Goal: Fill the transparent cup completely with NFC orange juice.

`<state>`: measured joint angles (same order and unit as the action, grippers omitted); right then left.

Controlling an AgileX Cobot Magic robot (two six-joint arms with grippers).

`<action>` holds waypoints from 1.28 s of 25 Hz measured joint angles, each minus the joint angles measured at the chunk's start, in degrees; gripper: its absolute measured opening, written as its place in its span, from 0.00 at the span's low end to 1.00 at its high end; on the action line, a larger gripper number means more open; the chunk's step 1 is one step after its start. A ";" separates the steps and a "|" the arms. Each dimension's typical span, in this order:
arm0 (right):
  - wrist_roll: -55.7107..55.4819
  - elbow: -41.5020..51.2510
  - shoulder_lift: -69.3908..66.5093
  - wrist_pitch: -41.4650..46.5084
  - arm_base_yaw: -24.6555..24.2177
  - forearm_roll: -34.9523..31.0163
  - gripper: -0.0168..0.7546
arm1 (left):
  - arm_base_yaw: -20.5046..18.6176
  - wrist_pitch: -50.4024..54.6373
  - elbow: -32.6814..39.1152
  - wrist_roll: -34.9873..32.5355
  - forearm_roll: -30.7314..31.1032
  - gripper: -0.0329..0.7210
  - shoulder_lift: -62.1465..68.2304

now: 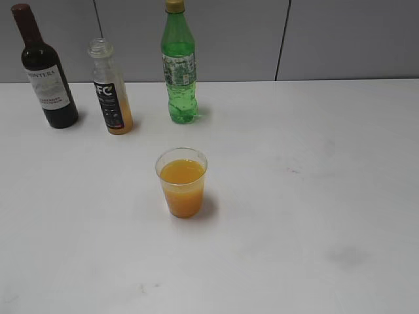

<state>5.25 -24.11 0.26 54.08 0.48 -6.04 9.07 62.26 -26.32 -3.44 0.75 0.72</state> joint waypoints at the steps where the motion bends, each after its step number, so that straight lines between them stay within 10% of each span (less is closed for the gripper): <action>1: 0.00 0.00 0.00 0.00 0.00 0.00 0.78 | 0.00 0.00 0.00 -0.06 0.07 0.77 0.00; 9: 0.00 0.00 0.00 0.00 0.00 0.00 0.78 | -0.77 -0.01 0.00 -0.12 0.32 0.74 0.00; 18: 0.00 0.00 0.00 0.00 0.00 0.00 0.78 | -10.37 -0.01 0.00 -0.12 0.17 0.71 0.00; 32: 0.00 0.00 0.00 0.00 0.00 0.00 0.78 | -9.58 -0.01 0.00 -0.12 0.11 0.68 0.00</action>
<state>5.25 -24.11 0.26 54.08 0.48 -6.04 -0.51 62.24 -26.32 -3.56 0.85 0.72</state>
